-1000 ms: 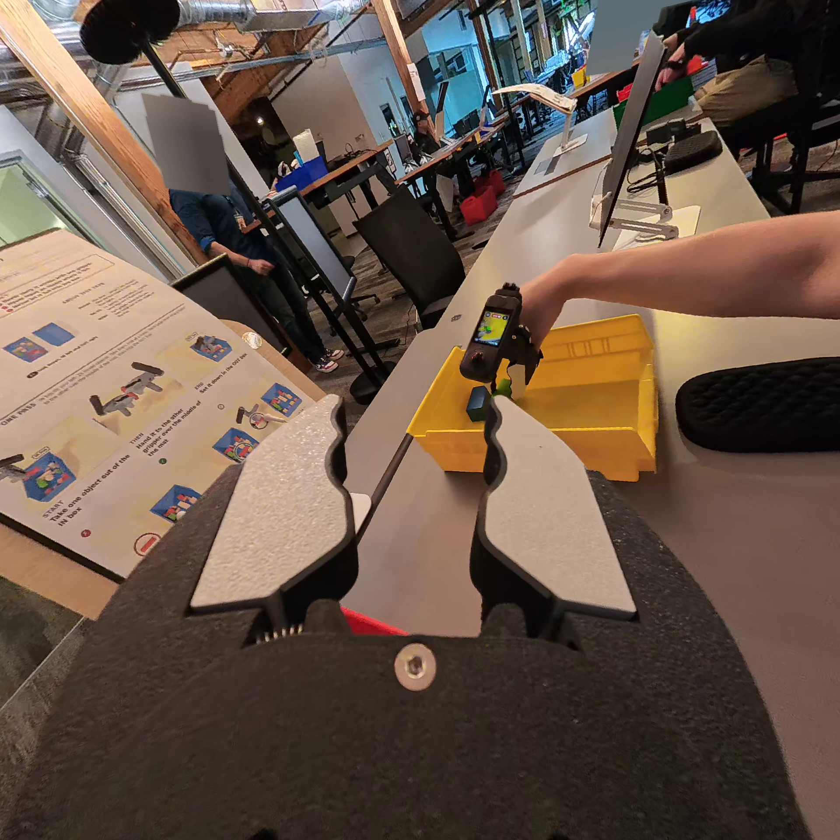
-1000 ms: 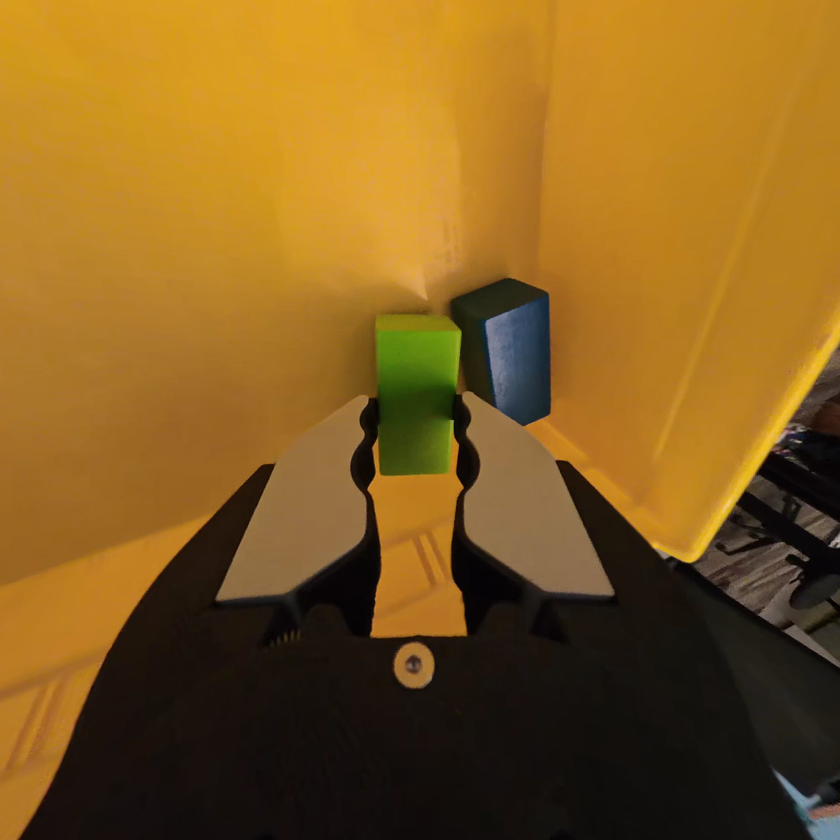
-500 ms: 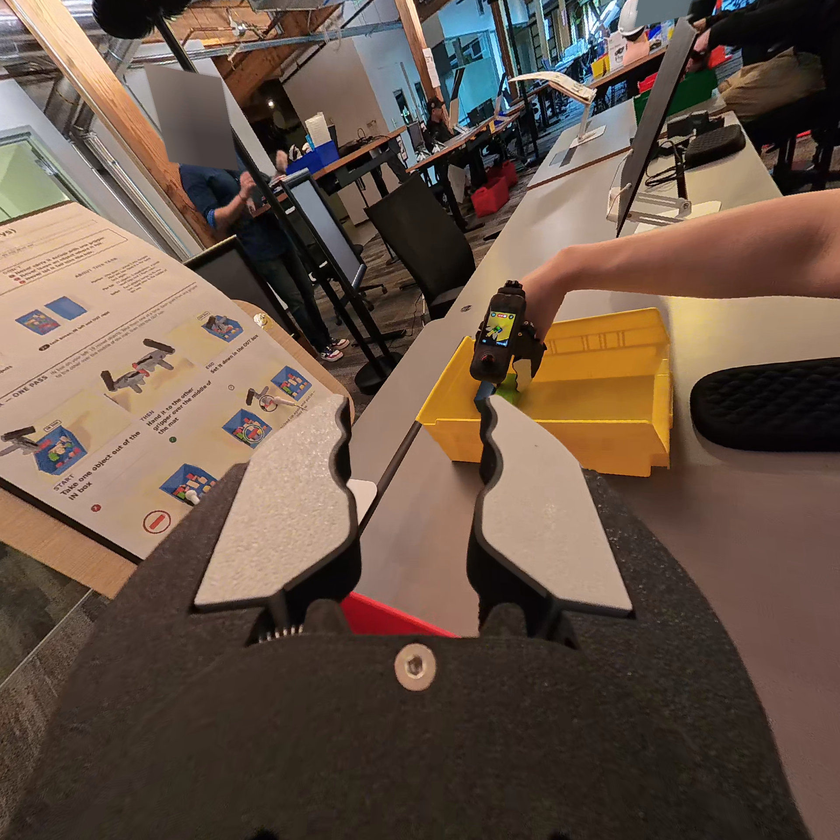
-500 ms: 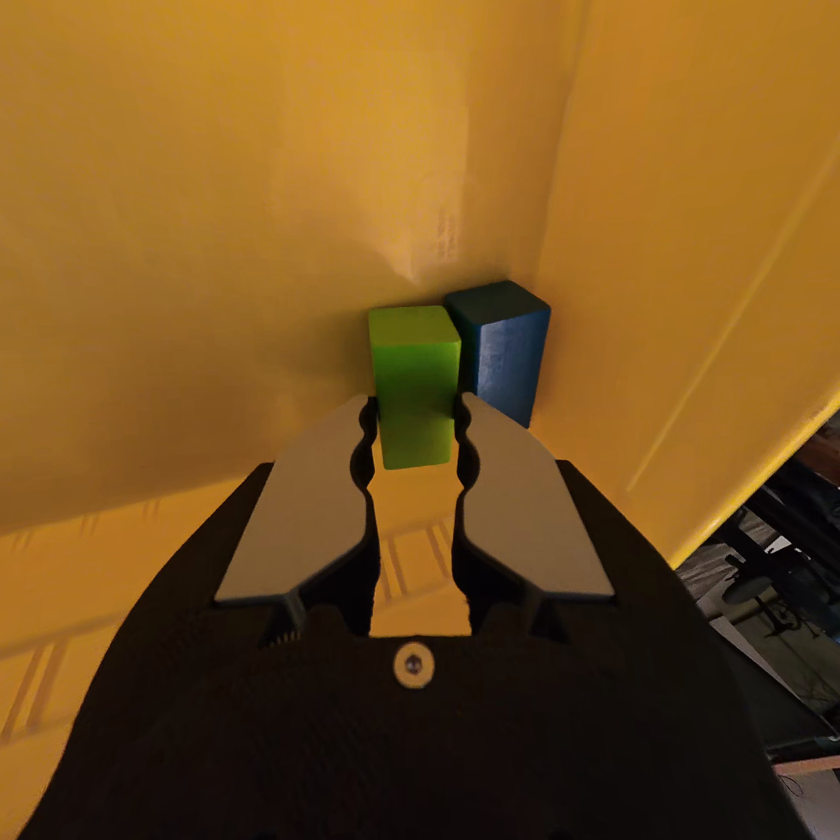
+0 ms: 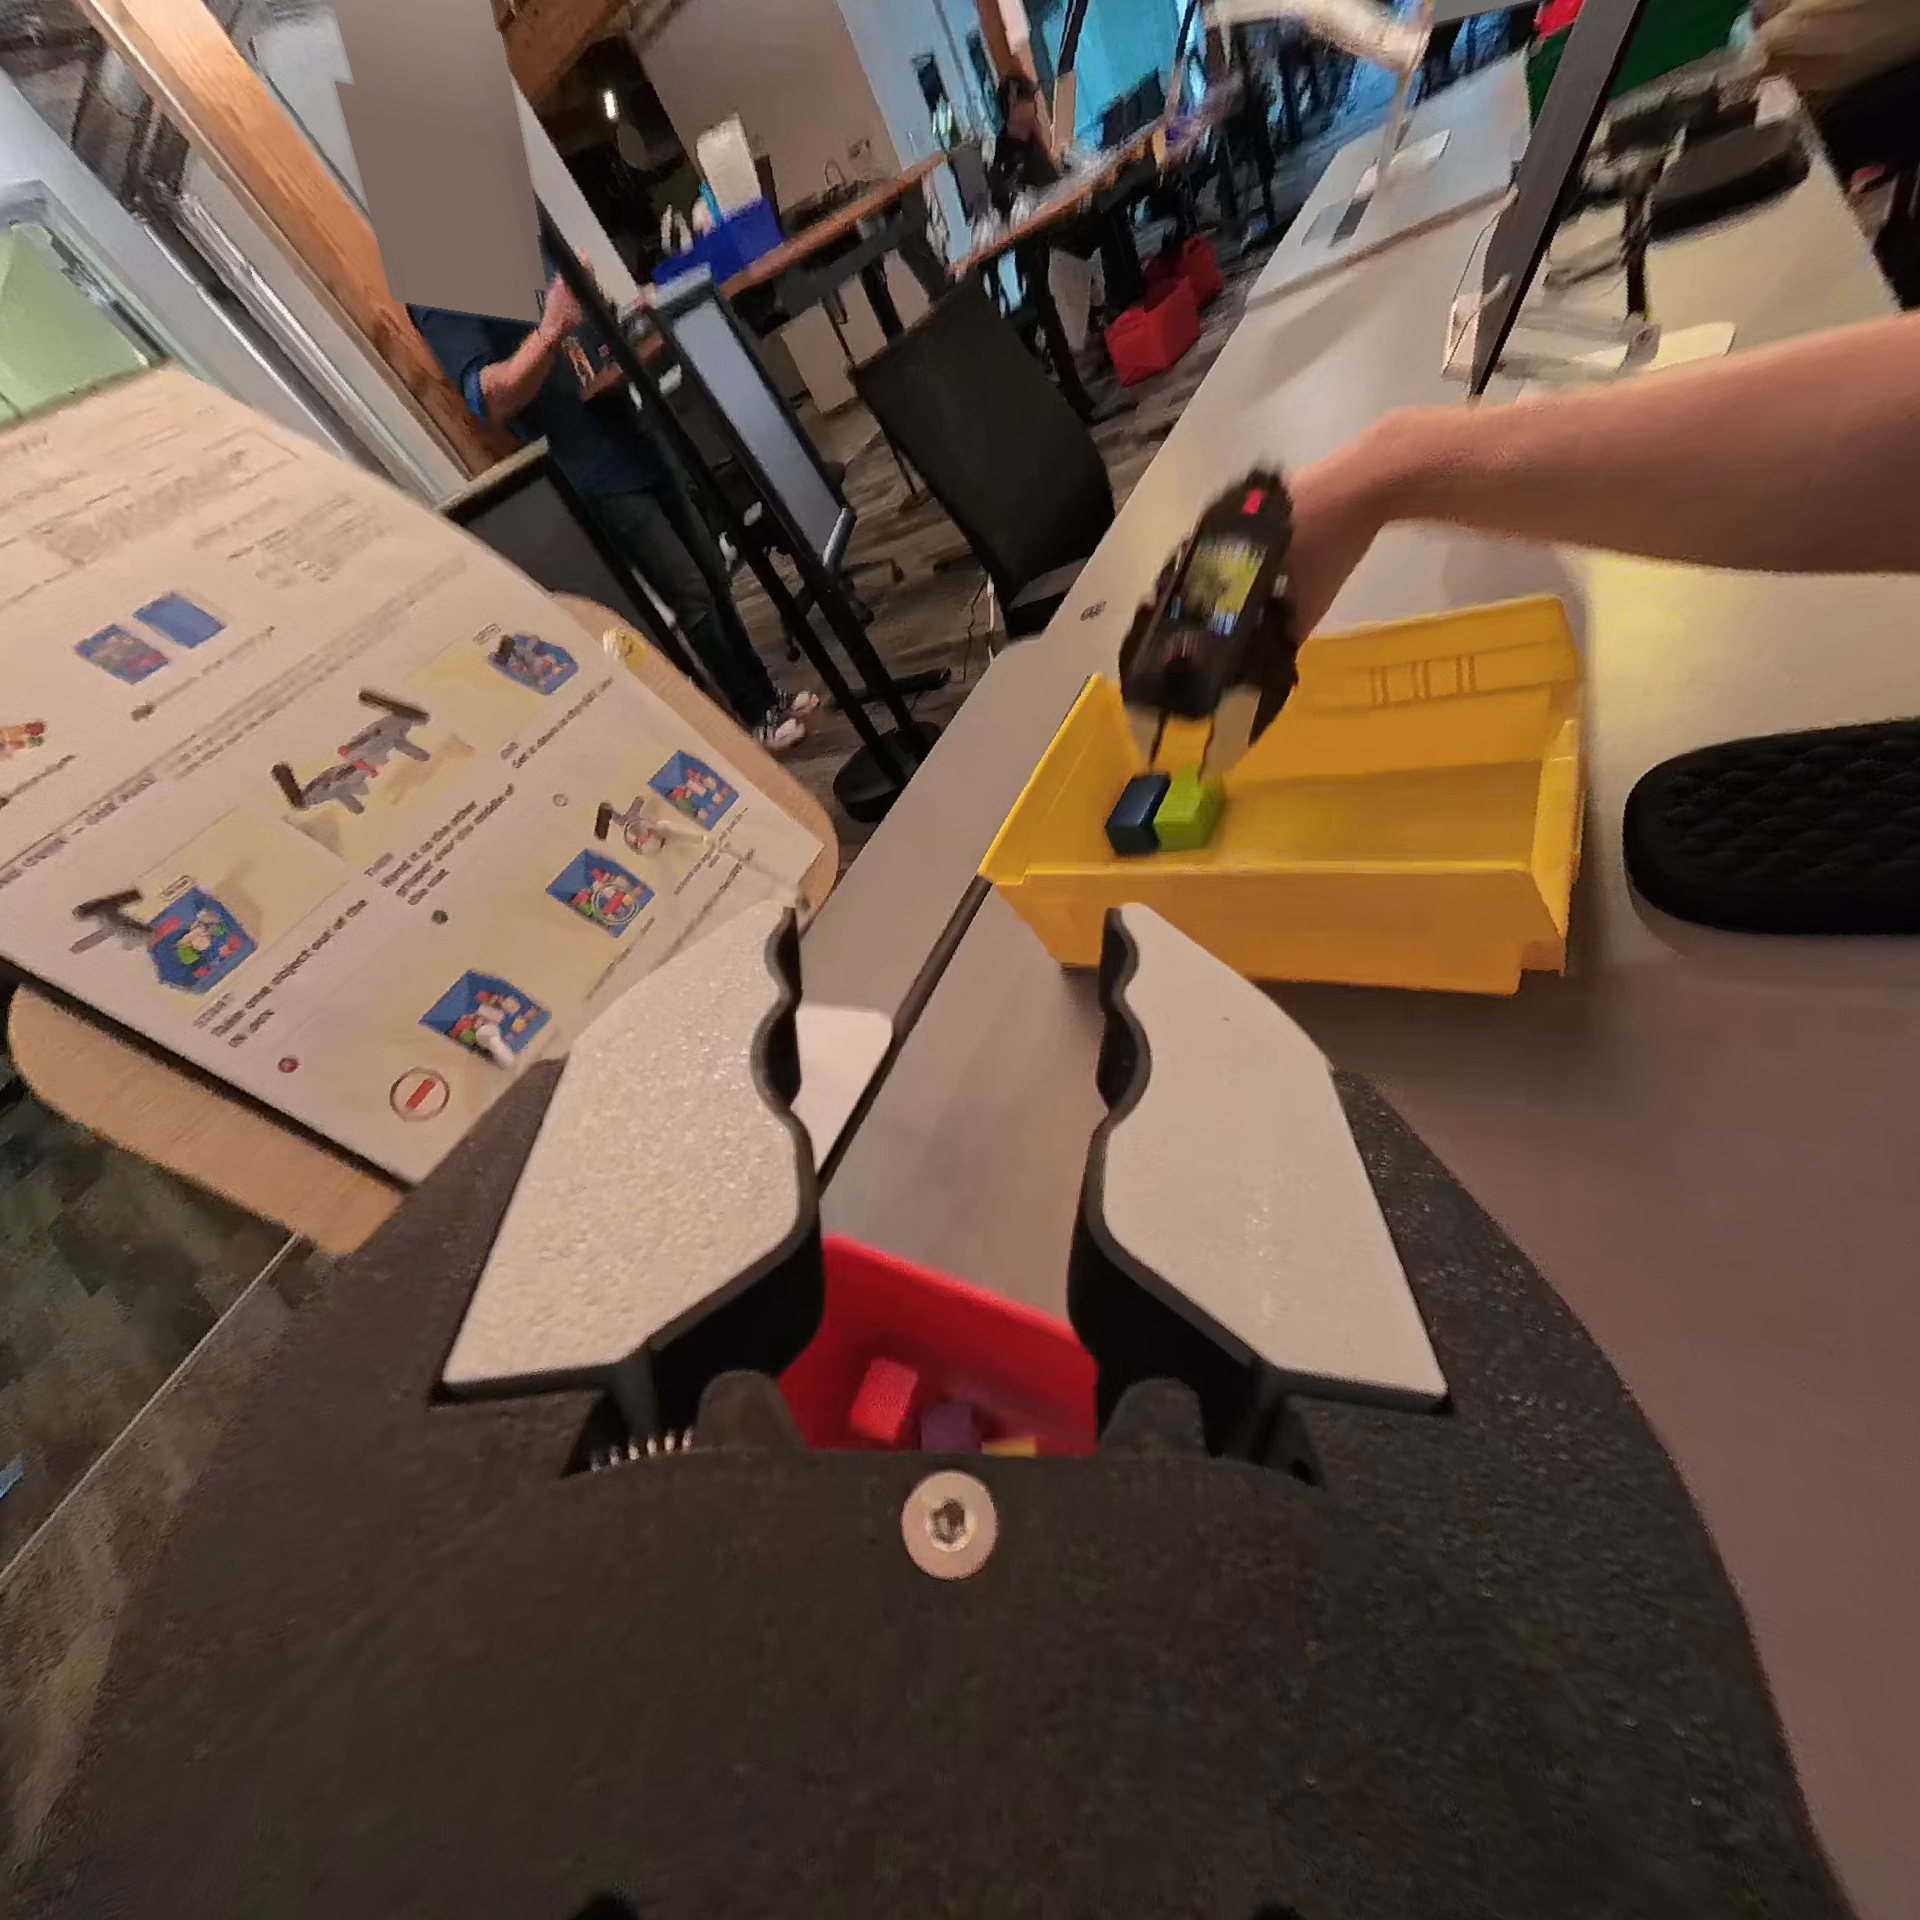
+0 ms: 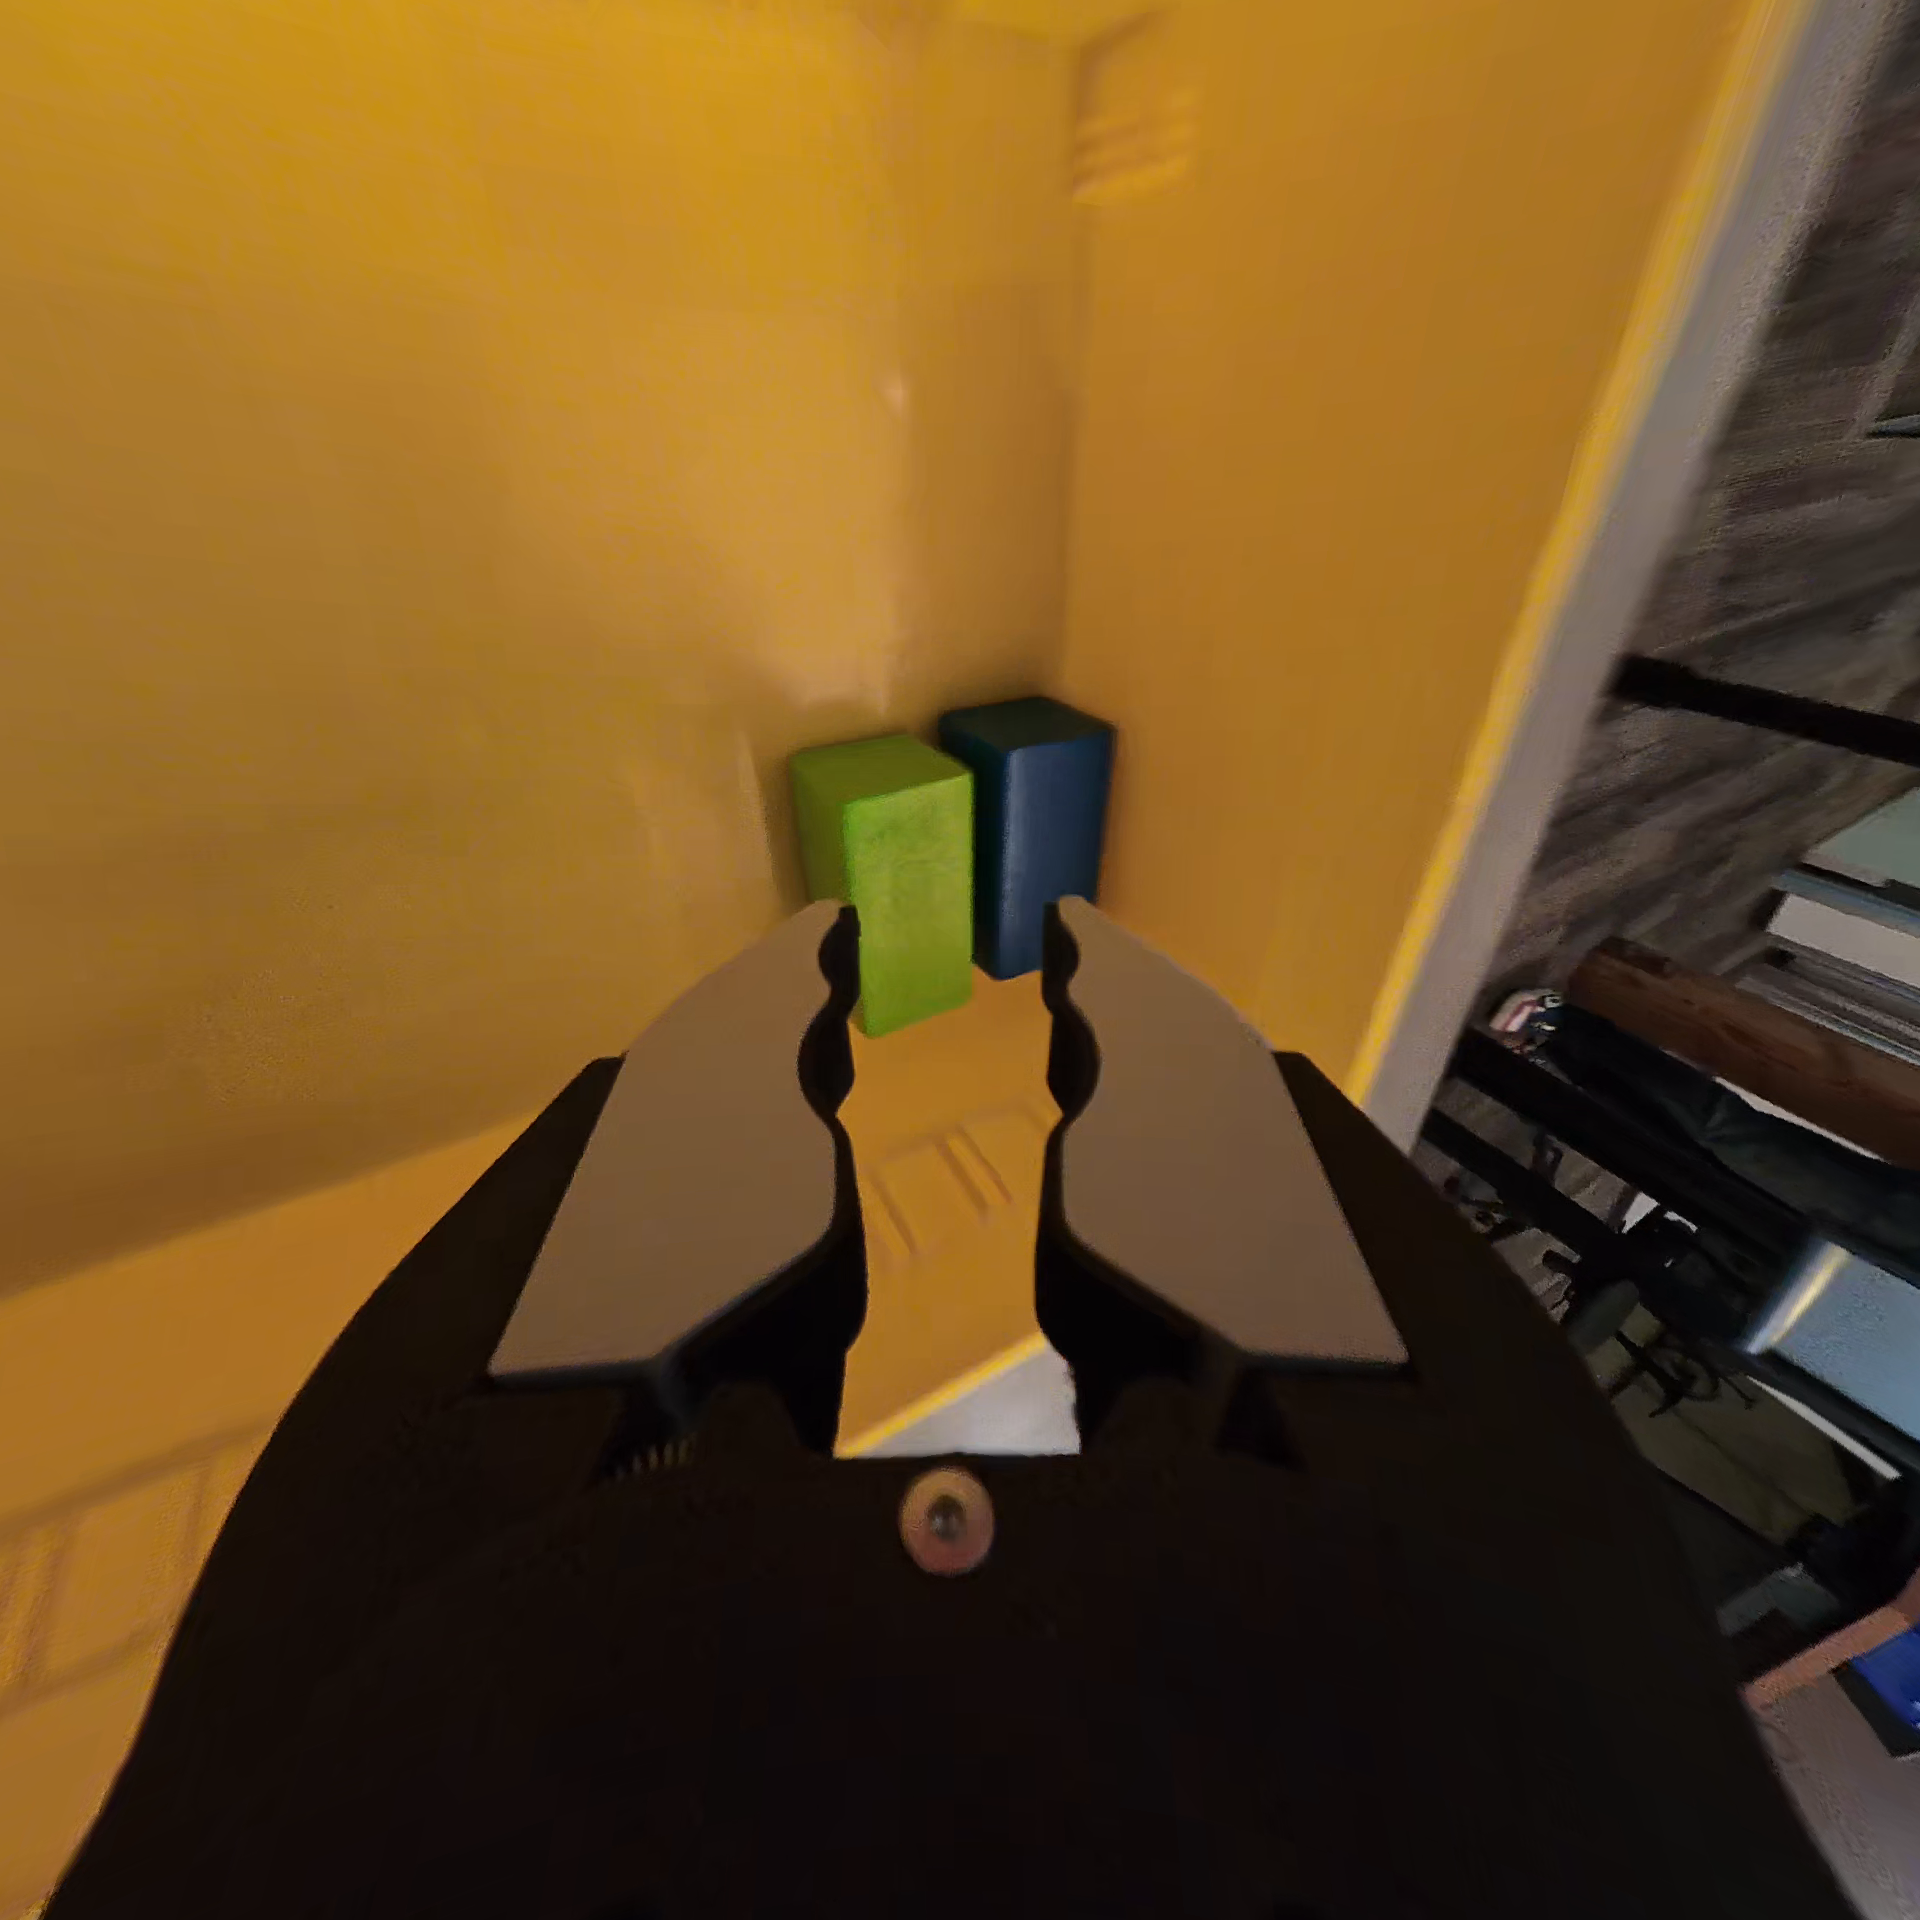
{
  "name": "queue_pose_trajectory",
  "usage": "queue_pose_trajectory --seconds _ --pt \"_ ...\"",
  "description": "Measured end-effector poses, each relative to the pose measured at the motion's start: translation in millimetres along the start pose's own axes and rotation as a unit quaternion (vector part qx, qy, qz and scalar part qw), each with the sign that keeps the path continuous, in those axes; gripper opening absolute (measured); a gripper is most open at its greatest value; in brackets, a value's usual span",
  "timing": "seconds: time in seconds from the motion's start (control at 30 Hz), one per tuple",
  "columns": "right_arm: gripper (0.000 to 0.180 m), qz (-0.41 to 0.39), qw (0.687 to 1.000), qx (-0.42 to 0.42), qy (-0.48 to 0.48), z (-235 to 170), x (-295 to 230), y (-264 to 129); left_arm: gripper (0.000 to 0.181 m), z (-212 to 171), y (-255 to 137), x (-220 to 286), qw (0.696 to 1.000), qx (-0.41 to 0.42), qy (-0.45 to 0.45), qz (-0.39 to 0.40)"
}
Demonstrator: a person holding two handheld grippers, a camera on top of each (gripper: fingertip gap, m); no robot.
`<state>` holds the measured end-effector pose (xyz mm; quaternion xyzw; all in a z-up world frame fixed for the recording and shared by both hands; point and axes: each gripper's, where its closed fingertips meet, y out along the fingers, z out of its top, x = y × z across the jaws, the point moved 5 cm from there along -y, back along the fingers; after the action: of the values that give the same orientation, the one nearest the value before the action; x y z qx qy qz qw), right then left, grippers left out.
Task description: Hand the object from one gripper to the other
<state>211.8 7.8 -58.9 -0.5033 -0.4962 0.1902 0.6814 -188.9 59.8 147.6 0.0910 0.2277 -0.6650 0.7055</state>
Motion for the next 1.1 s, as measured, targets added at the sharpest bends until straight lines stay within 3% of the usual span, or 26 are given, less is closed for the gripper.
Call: queue_pose_trajectory --seconds 0.1,0.17,0.3,0.37,0.43,0.6,0.7,0.9,1.1 --pt "0.035 -0.068 0.989 0.121 0.060 31 13 -56 0.055 -27 -15 -7 0.995 -0.094 -0.002 0.010" --pt "0.035 -0.104 0.960 0.236 0.106 57 17 -104 0.055 -55 -25 -14 0.982 -0.187 -0.019 0.025" --pt "0.035 -0.122 0.906 0.378 0.147 91 8 -168 0.047 -120 -42 -19 0.924 -0.372 -0.087 0.027" --pt "0.035 -0.135 0.901 0.388 0.143 98 2 -173 0.047 -147 -44 -16 0.884 -0.444 -0.143 0.007" --pt "0.038 -0.126 0.915 0.366 0.116 103 -7 -164 0.049 -166 -39 -14 0.863 -0.482 -0.153 -0.006" --pt "0.042 -0.079 0.933 0.335 0.102 99 -16 -135 0.046 -190 -18 8 0.865 -0.484 -0.094 -0.088" --pt "0.042 -0.073 0.929 0.345 0.115 95 -13 -133 0.053 -207 -16 8 0.848 -0.511 -0.114 -0.085" --pt "0.042 -0.079 0.926 0.351 0.113 92 -14 -138 0.048 -238 -4 2 0.802 -0.571 -0.170 -0.038" --pt "0.042 -0.074 0.931 0.339 0.115 89 -14 -134 0.048 -251 9 7 0.788 -0.579 -0.203 -0.048"
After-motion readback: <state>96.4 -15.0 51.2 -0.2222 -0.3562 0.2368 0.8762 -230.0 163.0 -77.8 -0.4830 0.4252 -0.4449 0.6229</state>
